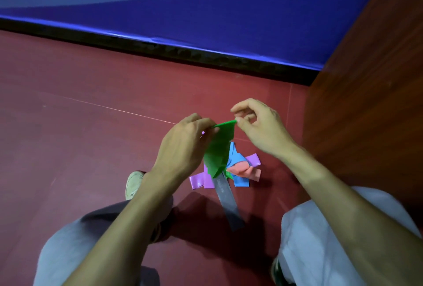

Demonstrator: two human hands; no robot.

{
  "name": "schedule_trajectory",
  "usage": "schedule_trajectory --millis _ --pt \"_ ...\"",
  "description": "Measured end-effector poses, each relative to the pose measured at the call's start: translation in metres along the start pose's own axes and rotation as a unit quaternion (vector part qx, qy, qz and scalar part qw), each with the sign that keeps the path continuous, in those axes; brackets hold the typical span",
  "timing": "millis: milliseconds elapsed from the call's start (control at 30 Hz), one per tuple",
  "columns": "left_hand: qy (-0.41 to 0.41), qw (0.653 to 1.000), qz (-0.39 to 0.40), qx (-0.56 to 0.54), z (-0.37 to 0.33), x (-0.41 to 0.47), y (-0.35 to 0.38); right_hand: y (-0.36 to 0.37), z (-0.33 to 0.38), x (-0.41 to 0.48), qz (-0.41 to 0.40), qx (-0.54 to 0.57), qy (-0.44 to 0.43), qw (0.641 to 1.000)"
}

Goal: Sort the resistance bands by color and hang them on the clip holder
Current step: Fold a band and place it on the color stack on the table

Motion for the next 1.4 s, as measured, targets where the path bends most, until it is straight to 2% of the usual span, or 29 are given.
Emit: schedule_trajectory --millis 100,200,333,500,733,800,867,967,1100,1233,1400 --pt "0.009 1.0 0.009 -0.014 0.005 0.001 -0.001 0.0 0.005 -0.001 0.048 0.044 -0.021 0.998" --pt "-0.016 0.999 0.009 -0.029 0.008 0.003 -0.003 0.0 0.013 -0.003 0.082 0.077 -0.037 0.993" --pt "-0.054 0.998 -0.014 -0.043 0.011 0.005 -0.005 0.003 0.015 -0.007 0.087 0.075 -0.053 0.992" --pt "-0.061 0.995 -0.029 -0.067 0.013 0.006 -0.006 0.002 0.016 -0.008 0.09 0.089 -0.055 0.99" --pt "-0.06 0.993 -0.035 -0.092 0.004 0.008 -0.006 0.002 0.016 -0.006 0.009 0.085 -0.083 0.993" --pt "-0.065 0.988 -0.025 -0.14 -0.001 0.008 -0.006 -0.001 0.017 -0.004 0.003 0.113 -0.072 0.991" --pt "-0.079 0.967 0.02 -0.24 -0.005 0.009 -0.003 -0.004 0.019 -0.002 0.001 0.162 -0.057 0.985" --pt "-0.111 0.928 0.108 -0.339 -0.004 0.009 0.009 -0.01 0.022 0.0 -0.018 0.237 -0.035 0.971" --pt "-0.118 0.923 0.18 -0.318 -0.004 0.007 0.02 -0.014 0.023 0.003 -0.057 0.34 0.029 0.938" --pt "-0.119 0.924 0.19 -0.31 -0.01 0.004 0.03 -0.018 0.023 0.006 -0.069 0.447 0.086 0.888" --pt "-0.155 0.905 0.169 -0.358 -0.021 0.003 0.036 -0.027 0.021 0.013 -0.111 0.536 0.142 0.825"
Point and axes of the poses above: each hand's wrist, its own x-axis towards the middle knuckle, its own y-axis out of the palm, z = x × y, the point moved 1 cm from there along x, towards the middle knuckle, and after that the axes turned 6 degrees about -y, right-handed, at the moved point
